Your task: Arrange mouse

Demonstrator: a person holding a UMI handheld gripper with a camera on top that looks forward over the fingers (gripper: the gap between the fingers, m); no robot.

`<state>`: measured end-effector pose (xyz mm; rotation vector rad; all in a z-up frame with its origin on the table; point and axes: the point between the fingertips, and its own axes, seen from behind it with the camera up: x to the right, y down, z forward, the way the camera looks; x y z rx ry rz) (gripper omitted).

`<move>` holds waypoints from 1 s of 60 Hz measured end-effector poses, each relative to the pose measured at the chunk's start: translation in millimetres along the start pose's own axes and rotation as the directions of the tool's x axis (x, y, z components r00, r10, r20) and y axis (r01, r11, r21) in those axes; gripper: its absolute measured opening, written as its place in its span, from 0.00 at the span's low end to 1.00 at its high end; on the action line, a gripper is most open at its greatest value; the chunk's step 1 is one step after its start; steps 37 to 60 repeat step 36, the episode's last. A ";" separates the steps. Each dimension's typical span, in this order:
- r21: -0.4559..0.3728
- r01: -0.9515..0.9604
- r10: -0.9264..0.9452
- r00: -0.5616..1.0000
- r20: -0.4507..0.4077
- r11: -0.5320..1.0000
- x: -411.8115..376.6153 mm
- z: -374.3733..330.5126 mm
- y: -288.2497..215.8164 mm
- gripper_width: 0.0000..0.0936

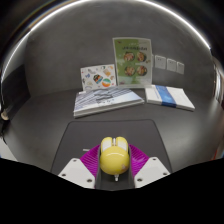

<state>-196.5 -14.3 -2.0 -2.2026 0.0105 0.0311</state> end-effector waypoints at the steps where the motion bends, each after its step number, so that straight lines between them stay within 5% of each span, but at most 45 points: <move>1: -0.007 -0.003 0.003 1.000 -0.001 1.000 -2.0 0.9 3.2 0.41; 8: -0.007 0.012 -0.013 0.999 -0.043 1.000 -2.1 3.1 8.6 0.42; 15: -0.028 -0.001 0.001 1.000 -0.028 1.000 -1.7 5.5 7.4 0.54; 23: -0.043 0.028 -0.027 0.999 0.026 0.999 1.2 -9.9 8.3 0.91; 36: -0.032 0.034 -0.035 0.999 -0.011 0.999 67.8 -63.2 13.5 0.90; 60: -0.032 0.034 -0.035 0.999 -0.011 0.999 67.8 -63.2 13.5 0.90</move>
